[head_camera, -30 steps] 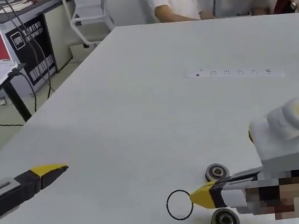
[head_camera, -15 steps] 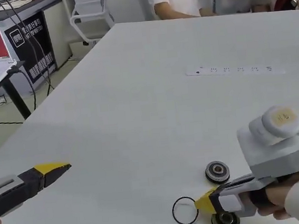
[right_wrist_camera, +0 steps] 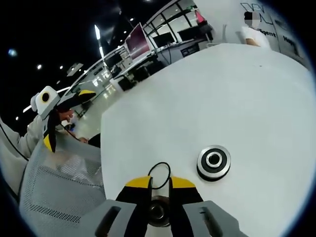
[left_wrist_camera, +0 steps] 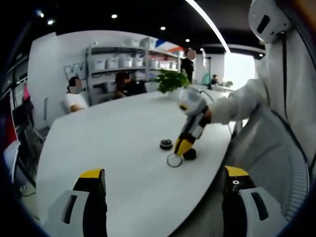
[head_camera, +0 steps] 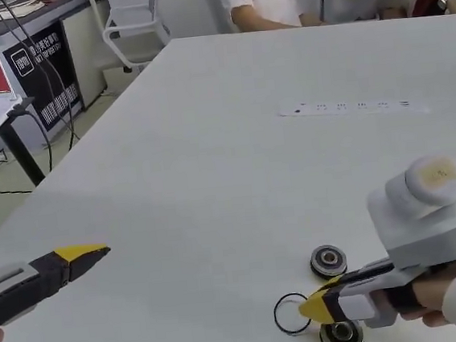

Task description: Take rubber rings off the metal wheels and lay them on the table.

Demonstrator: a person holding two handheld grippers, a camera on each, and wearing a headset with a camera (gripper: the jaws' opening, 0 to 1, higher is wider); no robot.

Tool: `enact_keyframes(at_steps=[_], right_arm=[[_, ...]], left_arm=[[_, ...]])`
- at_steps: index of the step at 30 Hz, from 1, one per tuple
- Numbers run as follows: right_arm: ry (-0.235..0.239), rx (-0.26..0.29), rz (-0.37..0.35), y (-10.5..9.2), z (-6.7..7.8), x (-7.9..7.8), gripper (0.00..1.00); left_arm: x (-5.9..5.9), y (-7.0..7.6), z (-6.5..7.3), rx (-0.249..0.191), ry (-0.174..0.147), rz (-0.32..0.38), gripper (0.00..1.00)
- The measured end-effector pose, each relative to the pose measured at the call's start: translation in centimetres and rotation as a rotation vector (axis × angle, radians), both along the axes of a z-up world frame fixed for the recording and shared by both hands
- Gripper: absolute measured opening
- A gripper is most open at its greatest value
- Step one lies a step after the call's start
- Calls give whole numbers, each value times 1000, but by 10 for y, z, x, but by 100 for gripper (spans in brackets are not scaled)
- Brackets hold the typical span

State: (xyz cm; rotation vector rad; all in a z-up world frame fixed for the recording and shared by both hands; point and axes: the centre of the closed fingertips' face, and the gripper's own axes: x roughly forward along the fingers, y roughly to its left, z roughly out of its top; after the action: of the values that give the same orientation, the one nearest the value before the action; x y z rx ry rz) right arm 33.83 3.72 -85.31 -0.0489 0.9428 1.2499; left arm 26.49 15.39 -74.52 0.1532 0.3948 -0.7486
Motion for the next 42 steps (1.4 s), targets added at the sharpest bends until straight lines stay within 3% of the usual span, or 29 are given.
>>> enact_keyframes(at_steps=[12, 15, 18, 19, 21, 22, 23, 25, 28, 42], right_arm=[[-143, -43, 41, -3, -3, 5, 30], [-146, -45, 68, -1, -4, 1, 32], [-113, 7, 124, 7, 2, -12, 33], [-108, 1, 110, 6, 2, -11, 33], [-213, -57, 118, 2, -2, -1, 35], [-244, -58, 132, 3, -2, 0, 35], [-244, -40, 169, 6, -1, -5, 36], [-154, -4, 147, 9, 3, -14, 37], [-222, -25, 149, 6, 3, -7, 35], [-223, 19, 119, -12, 17, -4, 36]], left_arm=[[0, 0, 2, 11, -4, -4, 99], [-1, -1, 2, 11, -5, -6, 99], [0, 0, 2, 10, -7, -3, 99], [0, 0, 2, 10, -6, -2, 99], [0, 0, 2, 12, -8, -2, 99], [0, 0, 2, 11, -7, -1, 99], [0, 0, 2, 11, -6, 0, 99], [0, 0, 2, 12, -6, -1, 99], [0, -1, 2, 13, -7, -4, 99], [6, -15, 5, 20, 0, -61, 96]])
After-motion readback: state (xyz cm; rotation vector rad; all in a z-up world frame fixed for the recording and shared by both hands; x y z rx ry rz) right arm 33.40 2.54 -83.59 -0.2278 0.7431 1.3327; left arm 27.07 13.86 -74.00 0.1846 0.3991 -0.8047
